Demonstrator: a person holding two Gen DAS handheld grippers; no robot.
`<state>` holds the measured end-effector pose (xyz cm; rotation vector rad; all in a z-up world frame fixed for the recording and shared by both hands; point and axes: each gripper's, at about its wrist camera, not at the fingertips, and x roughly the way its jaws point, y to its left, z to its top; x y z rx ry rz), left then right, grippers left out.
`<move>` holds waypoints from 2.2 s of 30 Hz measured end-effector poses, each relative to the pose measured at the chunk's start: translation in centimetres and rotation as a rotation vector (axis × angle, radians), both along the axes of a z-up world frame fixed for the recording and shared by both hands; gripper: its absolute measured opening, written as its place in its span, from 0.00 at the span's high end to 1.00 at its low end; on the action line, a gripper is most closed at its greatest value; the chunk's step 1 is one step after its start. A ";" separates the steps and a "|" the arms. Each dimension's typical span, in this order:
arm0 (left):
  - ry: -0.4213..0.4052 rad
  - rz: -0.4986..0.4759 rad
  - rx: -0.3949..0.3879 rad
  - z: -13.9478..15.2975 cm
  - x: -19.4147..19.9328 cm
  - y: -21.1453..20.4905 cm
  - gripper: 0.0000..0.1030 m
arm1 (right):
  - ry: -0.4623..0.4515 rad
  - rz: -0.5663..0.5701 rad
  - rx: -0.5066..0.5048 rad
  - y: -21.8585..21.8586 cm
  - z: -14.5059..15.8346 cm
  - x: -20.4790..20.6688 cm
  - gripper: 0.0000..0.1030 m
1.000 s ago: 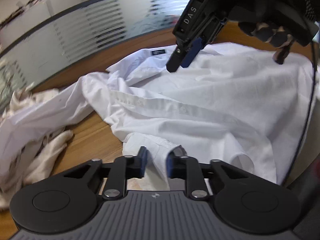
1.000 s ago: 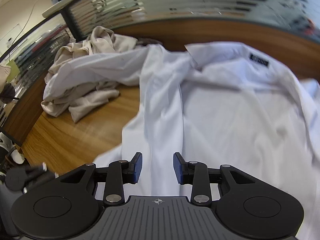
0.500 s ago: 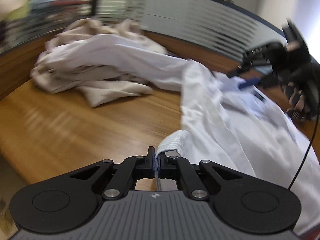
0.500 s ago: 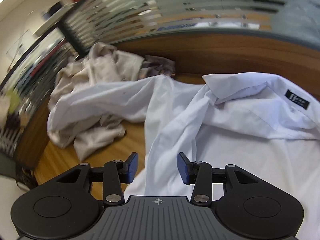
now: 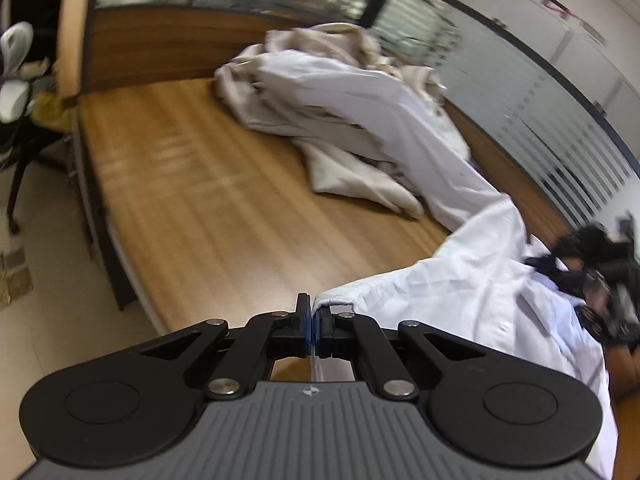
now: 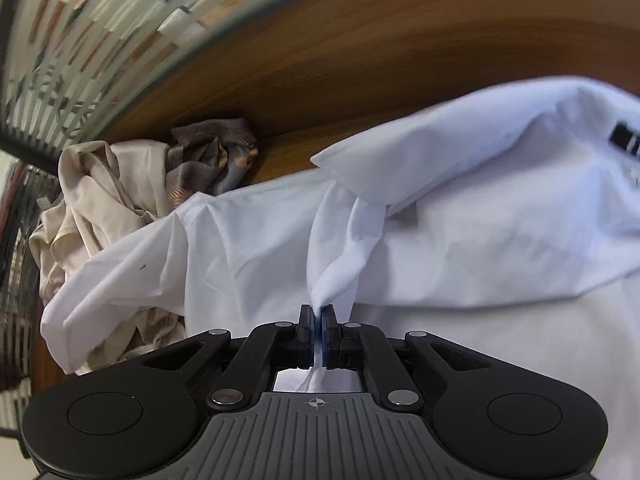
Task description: Fold clothes
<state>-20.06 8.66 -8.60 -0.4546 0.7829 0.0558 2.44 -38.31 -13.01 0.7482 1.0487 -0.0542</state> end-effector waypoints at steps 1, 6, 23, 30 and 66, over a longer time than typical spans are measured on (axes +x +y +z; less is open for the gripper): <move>0.009 0.007 -0.004 -0.2 -0.1 0.5 0.99 | -0.022 0.005 0.006 -0.4 0.7 -0.5 0.96; 0.052 0.010 -0.003 -1.5 -0.8 2.1 0.99 | -0.119 0.014 -0.056 -3.9 4.9 -4.1 0.96; 0.116 0.010 -0.018 -4.1 -2.1 4.3 0.94 | 0.089 0.163 -0.369 -5.1 -3.2 -7.3 0.94; 0.093 -0.003 -0.063 -4.2 -3.0 5.9 0.70 | -0.011 0.176 -0.412 -4.7 1.3 -8.1 0.75; 0.147 -0.693 -0.019 -2.8 2.2 6.1 0.55 | -0.068 0.197 -0.170 12.9 2.8 -31.3 0.59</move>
